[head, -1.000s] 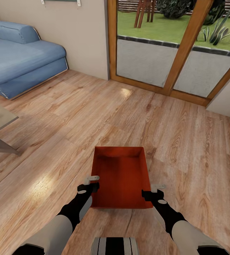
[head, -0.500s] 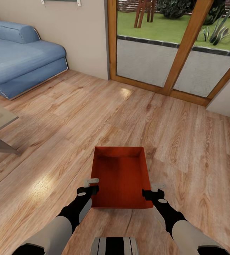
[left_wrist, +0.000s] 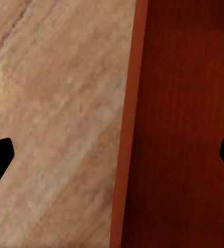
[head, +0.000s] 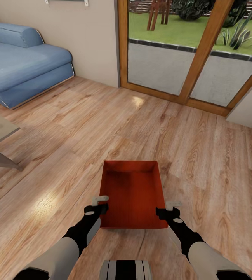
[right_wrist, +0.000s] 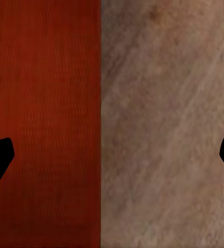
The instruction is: Move the two storage containers from the living room to the garage. In the garage, place one container on the floor and stack the other container on top of it (either order is fine).
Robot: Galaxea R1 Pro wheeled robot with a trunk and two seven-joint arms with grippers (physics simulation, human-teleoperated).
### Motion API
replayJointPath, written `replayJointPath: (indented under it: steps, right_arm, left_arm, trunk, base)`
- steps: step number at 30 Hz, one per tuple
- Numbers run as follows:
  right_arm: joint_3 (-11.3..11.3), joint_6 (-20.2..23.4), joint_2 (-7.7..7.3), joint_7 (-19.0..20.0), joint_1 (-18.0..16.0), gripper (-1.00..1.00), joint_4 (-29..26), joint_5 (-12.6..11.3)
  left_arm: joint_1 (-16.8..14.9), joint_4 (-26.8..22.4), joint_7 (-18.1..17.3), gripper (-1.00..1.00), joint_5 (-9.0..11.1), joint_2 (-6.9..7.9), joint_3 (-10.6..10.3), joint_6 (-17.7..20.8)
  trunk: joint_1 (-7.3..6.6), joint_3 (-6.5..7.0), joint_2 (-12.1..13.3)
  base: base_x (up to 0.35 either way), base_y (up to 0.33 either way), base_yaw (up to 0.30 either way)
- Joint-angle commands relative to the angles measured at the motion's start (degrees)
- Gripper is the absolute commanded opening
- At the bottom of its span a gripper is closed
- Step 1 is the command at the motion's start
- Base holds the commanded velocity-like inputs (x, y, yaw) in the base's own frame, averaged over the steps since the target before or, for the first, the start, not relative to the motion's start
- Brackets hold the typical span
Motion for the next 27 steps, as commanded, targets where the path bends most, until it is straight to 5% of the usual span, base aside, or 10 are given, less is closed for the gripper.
replayJointPath:
  steps: [1, 7, 27]
  right_arm:
    - [0.0, -0.1, 0.02, -0.2, 0.0, 1.00, 0.0, 0.3]
    - [0.0, -0.2, 0.02, -0.1, 0.0, 1.00, 0.0, 0.3]
    - [0.0, -0.2, 0.00, 0.3, 0.0, 1.00, 0.0, 0.3]
  left_arm:
    - [0.0, -0.1, 0.5, 1.00, 0.6, 0.05, -0.5, 0.3]
    - [0.0, 0.0, 0.5, 1.00, 0.6, 0.05, -0.5, 0.4]
    - [0.0, -0.1, 0.5, 1.00, 0.6, 0.01, -0.5, 0.3]
  trunk:
    - [0.22, -0.22, -0.4]
    - [1.53, -1.29, -2.8]
    - [1.53, -1.29, -2.8]
  base:
    - [0.000, 0.000, 0.000]
    - [0.000, 0.000, 0.000]
    - [0.000, 0.000, 0.000]
